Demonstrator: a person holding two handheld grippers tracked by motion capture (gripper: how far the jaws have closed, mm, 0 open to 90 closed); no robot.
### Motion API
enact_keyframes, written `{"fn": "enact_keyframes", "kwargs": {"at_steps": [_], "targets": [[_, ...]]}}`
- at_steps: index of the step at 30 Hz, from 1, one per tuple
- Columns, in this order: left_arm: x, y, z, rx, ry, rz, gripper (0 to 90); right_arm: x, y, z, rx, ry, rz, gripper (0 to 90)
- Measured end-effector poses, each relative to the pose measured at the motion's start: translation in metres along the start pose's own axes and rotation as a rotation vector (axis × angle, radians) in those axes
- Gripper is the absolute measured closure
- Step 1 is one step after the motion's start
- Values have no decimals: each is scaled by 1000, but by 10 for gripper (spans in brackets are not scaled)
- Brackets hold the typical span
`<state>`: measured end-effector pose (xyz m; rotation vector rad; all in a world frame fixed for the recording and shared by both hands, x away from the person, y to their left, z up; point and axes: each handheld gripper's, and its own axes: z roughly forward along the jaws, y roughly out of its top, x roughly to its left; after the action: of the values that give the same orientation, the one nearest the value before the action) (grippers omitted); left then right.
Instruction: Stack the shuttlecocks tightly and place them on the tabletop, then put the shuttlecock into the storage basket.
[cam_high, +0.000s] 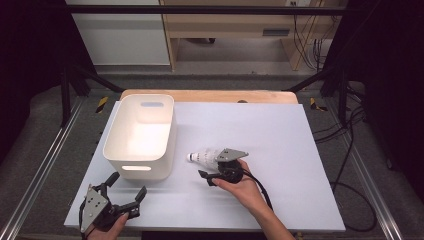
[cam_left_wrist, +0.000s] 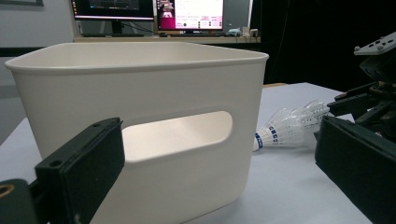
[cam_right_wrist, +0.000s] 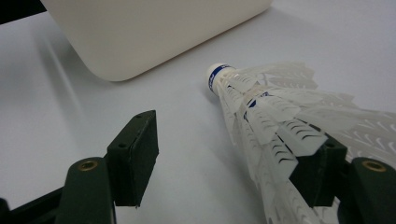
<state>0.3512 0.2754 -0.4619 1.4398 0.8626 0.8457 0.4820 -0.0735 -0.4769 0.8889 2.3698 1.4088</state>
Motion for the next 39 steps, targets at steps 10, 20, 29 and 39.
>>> {"fn": "enact_keyframes", "kwargs": {"at_steps": [10,20,29,39], "targets": [[1,0,-1,0,4,0,16,2,4,4,-1,-2,-9,335],[1,0,-1,1,3,1,16,2,5,8,9,-25,-16,424],[1,0,-1,0,4,-1,16,-1,2,13,34,-60,-6,512],[0,0,1,1,-4,1,17,-2,1,18,37,-82,13,569]]}}
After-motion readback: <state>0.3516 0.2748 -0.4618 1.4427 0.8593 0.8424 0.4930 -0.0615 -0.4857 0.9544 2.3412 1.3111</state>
